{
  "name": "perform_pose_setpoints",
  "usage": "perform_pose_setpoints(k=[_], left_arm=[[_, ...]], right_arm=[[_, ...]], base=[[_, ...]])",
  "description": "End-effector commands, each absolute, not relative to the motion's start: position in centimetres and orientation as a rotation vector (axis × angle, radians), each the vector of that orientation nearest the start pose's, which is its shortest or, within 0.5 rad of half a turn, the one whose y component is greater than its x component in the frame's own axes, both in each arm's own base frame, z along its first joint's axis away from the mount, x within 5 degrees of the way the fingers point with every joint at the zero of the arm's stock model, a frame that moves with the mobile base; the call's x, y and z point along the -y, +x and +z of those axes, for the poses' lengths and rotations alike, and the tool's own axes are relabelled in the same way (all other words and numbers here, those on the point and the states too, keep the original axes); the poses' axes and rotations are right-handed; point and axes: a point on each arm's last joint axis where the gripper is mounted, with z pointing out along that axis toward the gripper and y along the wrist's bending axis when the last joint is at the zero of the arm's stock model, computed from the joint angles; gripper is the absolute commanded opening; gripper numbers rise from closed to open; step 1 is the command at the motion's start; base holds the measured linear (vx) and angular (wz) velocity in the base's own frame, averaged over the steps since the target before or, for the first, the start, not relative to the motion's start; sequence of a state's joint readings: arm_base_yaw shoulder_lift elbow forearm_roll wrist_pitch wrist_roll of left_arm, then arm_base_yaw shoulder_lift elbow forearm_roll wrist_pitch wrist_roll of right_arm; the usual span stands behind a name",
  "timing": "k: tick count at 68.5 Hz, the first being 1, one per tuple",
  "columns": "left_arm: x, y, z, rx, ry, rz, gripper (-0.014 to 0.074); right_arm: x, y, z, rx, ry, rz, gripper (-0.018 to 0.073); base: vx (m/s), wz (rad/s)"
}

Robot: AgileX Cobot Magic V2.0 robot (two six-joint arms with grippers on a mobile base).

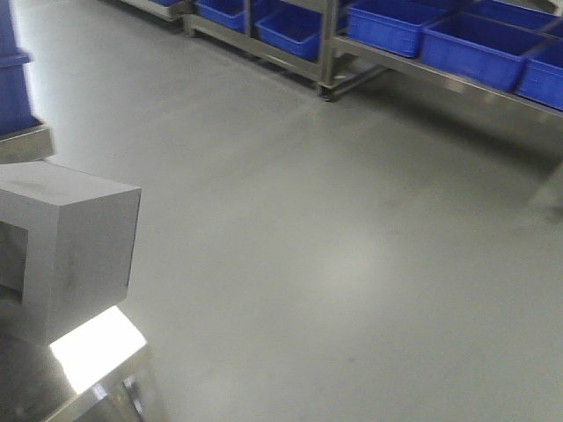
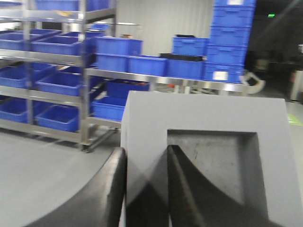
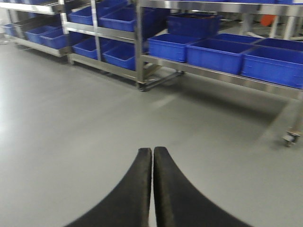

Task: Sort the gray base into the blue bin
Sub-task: 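Drive the base away from the table holding the block in the left gripper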

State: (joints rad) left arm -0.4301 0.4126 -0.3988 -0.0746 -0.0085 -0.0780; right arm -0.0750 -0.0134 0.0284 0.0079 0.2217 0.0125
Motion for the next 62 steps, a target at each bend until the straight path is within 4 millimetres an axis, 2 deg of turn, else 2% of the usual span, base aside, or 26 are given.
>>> perform_pose_setpoints(k=[1, 30, 62], left_arm=[[3.84, 8.46, 33.91, -1.357, 0.178, -0.497, 0.0002], [3.84, 8.46, 33.91, -1.357, 0.178, -0.497, 0.0002], [3.84, 8.46, 33.93, -1.355, 0.177, -0.497, 0.0002]], right_arm=[[0.45, 5.56, 19.10, -1.637, 0.066, -0.061, -0.0005], [0.45, 5.56, 19.10, -1.637, 0.066, -0.061, -0.0005], [0.45, 5.56, 19.10, -1.637, 0.066, -0.061, -0.0005]], base=[[0.01, -0.55], [0.03, -0.56], [0.07, -0.72]])
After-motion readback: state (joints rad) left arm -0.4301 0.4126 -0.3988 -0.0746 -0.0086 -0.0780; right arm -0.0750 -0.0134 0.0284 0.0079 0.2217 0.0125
